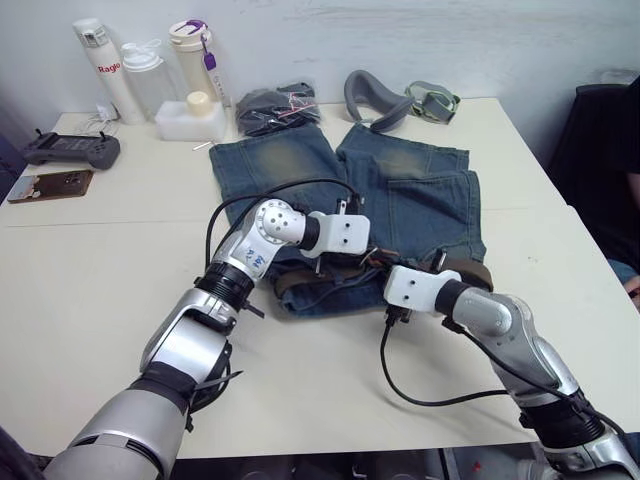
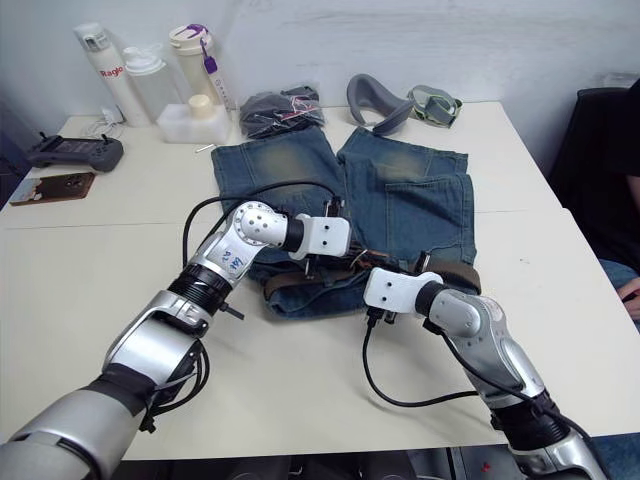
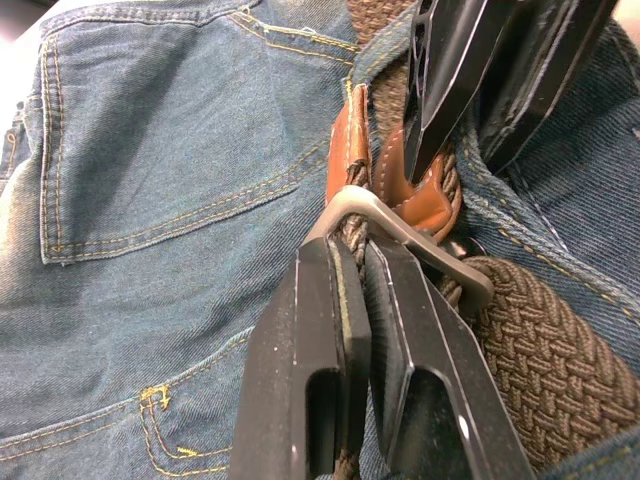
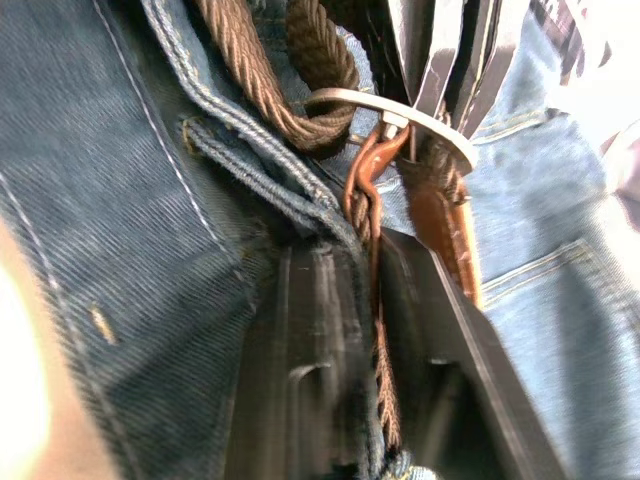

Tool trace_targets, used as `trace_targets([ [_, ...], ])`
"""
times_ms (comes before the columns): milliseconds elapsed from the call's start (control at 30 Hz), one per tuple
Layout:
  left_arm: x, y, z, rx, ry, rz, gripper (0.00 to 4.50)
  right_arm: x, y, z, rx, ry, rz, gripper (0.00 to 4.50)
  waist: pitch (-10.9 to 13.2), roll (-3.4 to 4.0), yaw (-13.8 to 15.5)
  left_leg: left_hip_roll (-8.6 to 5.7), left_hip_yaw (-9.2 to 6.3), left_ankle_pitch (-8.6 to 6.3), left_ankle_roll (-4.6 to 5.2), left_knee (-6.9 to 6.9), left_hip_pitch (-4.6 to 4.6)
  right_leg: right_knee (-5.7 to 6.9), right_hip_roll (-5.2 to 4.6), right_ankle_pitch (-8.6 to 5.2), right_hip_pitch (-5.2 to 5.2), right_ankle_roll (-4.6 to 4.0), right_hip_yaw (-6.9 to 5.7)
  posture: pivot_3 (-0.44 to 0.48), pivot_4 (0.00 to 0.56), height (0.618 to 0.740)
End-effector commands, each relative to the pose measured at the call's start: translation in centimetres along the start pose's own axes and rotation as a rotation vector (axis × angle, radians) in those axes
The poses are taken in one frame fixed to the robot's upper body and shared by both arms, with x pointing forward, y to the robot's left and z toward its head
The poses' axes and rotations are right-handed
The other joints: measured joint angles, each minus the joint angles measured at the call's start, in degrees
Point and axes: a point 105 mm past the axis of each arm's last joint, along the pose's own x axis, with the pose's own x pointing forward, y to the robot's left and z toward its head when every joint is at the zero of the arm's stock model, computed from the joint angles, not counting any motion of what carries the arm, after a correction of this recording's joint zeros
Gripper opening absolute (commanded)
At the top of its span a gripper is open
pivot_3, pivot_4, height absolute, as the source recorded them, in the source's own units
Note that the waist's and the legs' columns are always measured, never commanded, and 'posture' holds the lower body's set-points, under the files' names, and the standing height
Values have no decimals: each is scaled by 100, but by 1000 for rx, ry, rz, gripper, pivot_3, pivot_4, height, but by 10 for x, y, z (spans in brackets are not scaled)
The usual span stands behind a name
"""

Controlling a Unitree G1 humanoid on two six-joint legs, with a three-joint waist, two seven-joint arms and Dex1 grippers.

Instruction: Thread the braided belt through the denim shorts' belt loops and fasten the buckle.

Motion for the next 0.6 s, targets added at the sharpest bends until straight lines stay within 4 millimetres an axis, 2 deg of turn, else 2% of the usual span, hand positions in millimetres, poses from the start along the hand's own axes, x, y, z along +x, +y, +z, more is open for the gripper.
trace_targets([
  [33, -4, 5, 6, 15, -18, 39, 0, -24, -21, 5, 53, -40, -86, 2696, 0, 0, 7, 0, 2, -1, 1, 1, 0, 0, 0, 0, 0, 0, 4, 0, 150, 740],
  [100, -6, 6, 4, 11, -13, 45, 0, -34, -29, 1, 92, -39, -119, 3599, 0, -1, 11, 0, 9, -2, 4, 3, 1, 2, 0, 0, 1, 0, 10, 0, 150, 740],
  [200, -7, 5, 3, 7, -12, 48, 0, -45, -37, -3, 192, -55, -146, 3599, 0, -1, 3, 0, 17, -3, 8, 4, 5, 6, 0, 0, 1, 0, 17, 0, 150, 740],
  [300, -6, 5, 4, 9, -15, 47, 0, -49, -49, -5, 181, -48, -175, 3599, 0, -1, -10, 1, 28, -4, 10, 1, 9, 15, 2, 0, -3, 0, 28, 0, 150, 740],
  [467, -5, 10, 10, 17, -28, 57, 0, -34, -58, -2, 141, -50, -176, 3599, 0, -1, -19, 1, 37, -6, 15, 4, 10, 25, 2, 0, -10, 0, 39, 0, 150, 740],
  [600, -6, 14, 13, 21, -33, 72, 0, -20, -47, -9, 89, -3, -101, 3599, 0, -1, 0, 1, 38, -6, 14, 2, 8, 22, 2, 0, -12, 0, 39, 0, 150, 740],
])
